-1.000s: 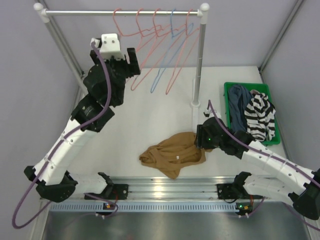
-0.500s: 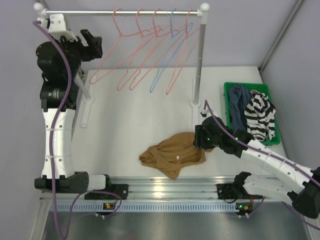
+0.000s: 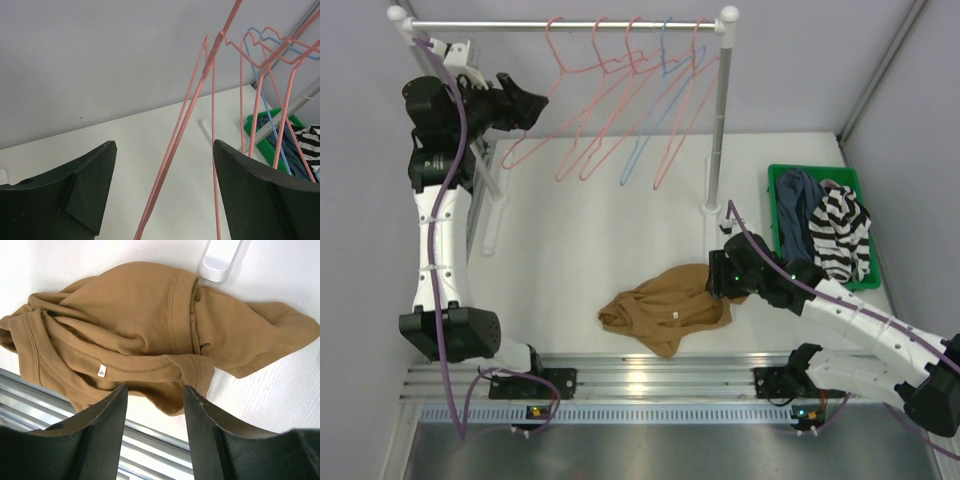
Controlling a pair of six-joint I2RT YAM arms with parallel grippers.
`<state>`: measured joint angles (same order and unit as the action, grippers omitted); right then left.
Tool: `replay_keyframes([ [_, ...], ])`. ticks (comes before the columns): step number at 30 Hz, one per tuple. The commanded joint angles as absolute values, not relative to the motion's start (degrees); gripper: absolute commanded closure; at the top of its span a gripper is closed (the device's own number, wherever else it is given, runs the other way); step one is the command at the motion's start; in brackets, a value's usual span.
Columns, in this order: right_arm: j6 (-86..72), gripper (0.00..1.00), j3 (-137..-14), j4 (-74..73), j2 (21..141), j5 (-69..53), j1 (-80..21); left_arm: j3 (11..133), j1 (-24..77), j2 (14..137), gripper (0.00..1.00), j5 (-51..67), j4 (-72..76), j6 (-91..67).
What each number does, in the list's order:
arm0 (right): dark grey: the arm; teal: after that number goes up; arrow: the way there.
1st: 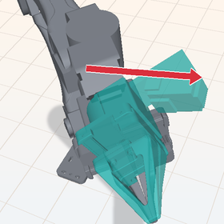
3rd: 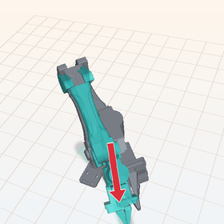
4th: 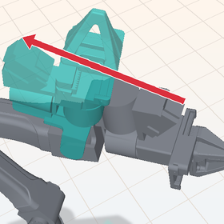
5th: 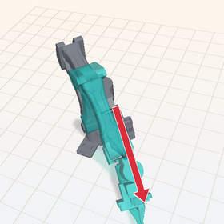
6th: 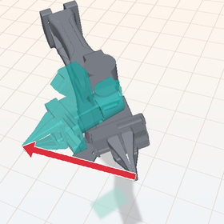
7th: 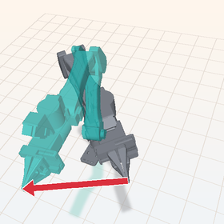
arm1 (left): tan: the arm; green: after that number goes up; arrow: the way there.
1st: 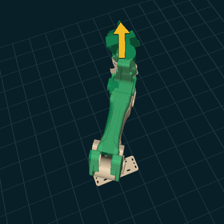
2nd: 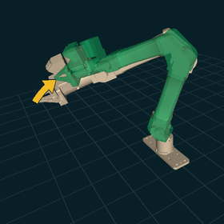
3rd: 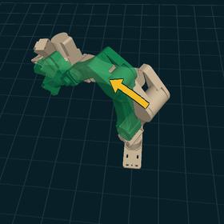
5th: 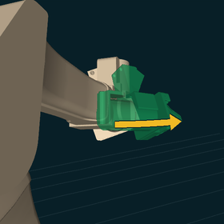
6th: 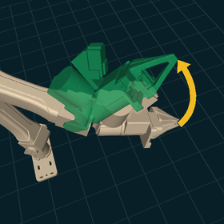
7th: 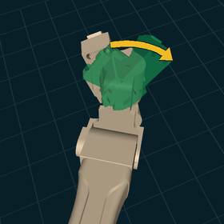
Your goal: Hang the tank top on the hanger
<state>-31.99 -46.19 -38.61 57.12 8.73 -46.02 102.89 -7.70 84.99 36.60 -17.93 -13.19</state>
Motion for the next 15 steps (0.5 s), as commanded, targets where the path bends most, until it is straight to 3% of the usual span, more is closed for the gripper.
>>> replay_keyframes([
  [1, -30.9, 0.51, -47.2, -36.7, 57.2, 8.4, -46.7, 101.9, -7.6, 85.2, 0.17, 39.6, -12.9, -12.6],
  [15, -31.1, 0.52, -46.6, -35.8, 57.8, 8.9, -46.7, 102.3, -1.1, 88.0, 0.21, 30.9, -16.0, -7.2],
])
